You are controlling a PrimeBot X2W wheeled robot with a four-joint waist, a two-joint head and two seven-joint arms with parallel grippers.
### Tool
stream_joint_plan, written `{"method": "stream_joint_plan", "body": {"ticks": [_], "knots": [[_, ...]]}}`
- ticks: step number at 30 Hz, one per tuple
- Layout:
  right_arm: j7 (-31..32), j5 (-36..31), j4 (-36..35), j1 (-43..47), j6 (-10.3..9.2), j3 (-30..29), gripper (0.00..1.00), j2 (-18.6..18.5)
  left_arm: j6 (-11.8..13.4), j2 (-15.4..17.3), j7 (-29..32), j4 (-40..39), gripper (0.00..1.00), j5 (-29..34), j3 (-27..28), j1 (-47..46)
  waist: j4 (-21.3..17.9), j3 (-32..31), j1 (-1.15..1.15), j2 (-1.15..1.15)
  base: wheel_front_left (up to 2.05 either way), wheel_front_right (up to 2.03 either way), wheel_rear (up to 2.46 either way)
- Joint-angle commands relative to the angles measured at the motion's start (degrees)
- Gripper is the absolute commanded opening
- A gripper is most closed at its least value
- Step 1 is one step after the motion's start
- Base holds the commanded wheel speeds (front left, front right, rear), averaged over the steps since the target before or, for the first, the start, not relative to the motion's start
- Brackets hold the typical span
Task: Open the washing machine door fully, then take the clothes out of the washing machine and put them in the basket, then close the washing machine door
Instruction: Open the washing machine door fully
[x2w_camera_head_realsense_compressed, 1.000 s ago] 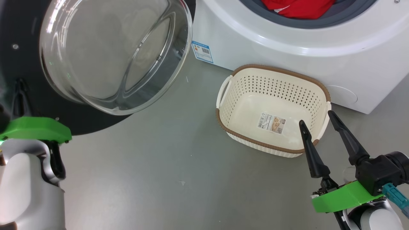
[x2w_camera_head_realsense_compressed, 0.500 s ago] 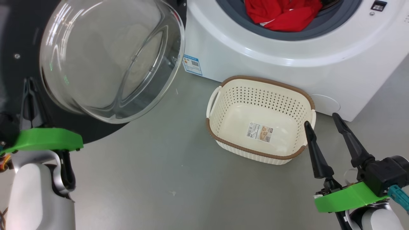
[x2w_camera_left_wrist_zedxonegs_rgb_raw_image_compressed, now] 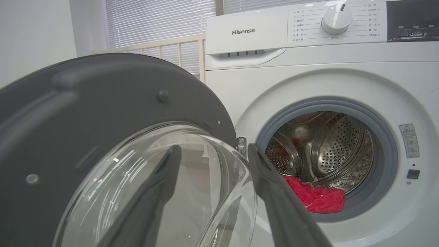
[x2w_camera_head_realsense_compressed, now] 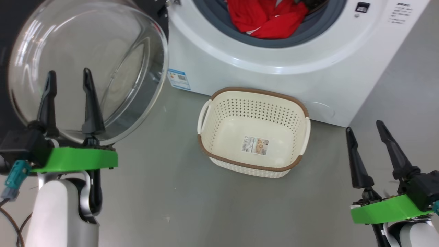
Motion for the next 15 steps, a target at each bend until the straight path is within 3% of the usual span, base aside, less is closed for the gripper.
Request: {"method": "stream_joint_plan", "body": {"ticks": [1, 15], "knots": [[-0.9, 0.47, -1.03, -2.43, 0.35, 0.39, 1.0, 0.11, -0.56, 1.56, -0.27, -2.9, 1.0, 0.71, 0.74, 0.54, -2.86, -1.11, 0.0, 0.0, 0.0, 0.0, 0.0], [-2.32, 3.56, 0.39, -1.85, 0.35, -3.03, 1.0, 0.11, -5.23, 2.18, -0.16, -7.02, 1.0, -2.37, -6.39, 6.29, -12.16, -2.64, 0.0, 0.0, 0.0, 0.0, 0.0]]}}
